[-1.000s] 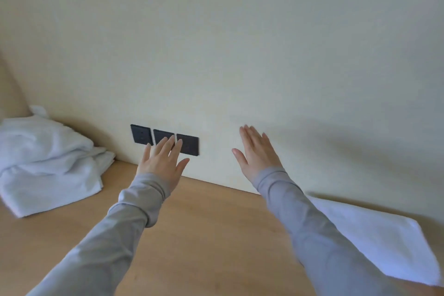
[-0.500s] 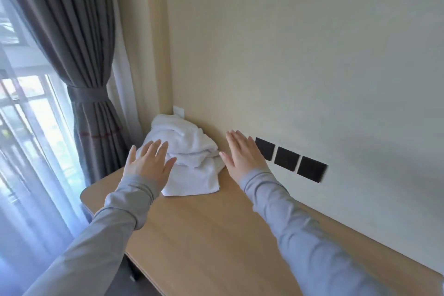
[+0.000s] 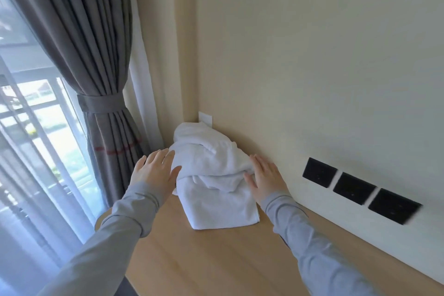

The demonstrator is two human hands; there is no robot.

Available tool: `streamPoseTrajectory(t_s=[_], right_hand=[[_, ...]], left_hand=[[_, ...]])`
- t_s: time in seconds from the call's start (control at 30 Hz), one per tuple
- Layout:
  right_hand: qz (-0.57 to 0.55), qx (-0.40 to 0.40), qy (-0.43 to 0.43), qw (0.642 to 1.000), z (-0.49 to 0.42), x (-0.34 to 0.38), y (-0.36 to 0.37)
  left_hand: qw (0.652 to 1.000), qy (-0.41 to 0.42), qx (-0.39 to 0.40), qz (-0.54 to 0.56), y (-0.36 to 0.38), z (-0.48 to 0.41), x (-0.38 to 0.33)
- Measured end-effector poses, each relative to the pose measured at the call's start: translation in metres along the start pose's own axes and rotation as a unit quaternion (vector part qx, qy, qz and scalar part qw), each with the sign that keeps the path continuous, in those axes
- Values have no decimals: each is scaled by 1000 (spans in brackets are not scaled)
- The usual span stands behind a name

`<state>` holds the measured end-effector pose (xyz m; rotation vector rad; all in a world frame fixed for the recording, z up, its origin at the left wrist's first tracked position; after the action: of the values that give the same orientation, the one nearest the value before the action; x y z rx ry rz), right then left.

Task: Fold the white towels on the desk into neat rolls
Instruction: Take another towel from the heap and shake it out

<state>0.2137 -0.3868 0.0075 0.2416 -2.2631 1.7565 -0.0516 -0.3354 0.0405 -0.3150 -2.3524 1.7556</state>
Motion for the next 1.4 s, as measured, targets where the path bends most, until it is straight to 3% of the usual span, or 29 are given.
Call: streamPoseTrajectory(t_s=[0.23,0.37,0.5,0.57,0.83,0.93,1.03,1.17,1.27,1.4], right_hand=[[-169,34,144,974,-31,-4,39],[-347,25,278,895,-31,-4,83],[-424,-5,392,817,-51,-2,116],[-486,-37,447,750,-72,1,129],[-674,-201,580,412,-122,13,163],[-705,-213,576,354,-133,19,169],[-721,-200,568,344,-150,27,171],[-654,-240,577,426,-154,24,157],[-678,-264,494,476,-148,28,136],[-731,-244,374,516,-140,35,106]], left_hand=[[995,-14,73,67,60,-57,31],[983,-17,124,130,111,-94,52],[962,-31,173,210,161,-143,74],[952,-26,186,243,182,-175,83],[925,-13,197,325,229,-291,94],[914,-12,195,356,240,-313,93],[906,-14,190,377,249,-328,92],[921,3,172,350,252,-339,89],[930,13,169,327,249,-345,86],[940,25,159,301,238,-352,76]])
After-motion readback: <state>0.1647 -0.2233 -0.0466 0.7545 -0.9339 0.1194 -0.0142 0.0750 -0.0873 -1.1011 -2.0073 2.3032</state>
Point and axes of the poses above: each hand's wrist, its own z-axis away from the middle knuckle, its own y-axis out of the palm, x = y × z, the point moved 2 cm from there along -z, towards the middle knuckle, and after that the axes turned 3 degrees about -z, right-handed, at the moved point
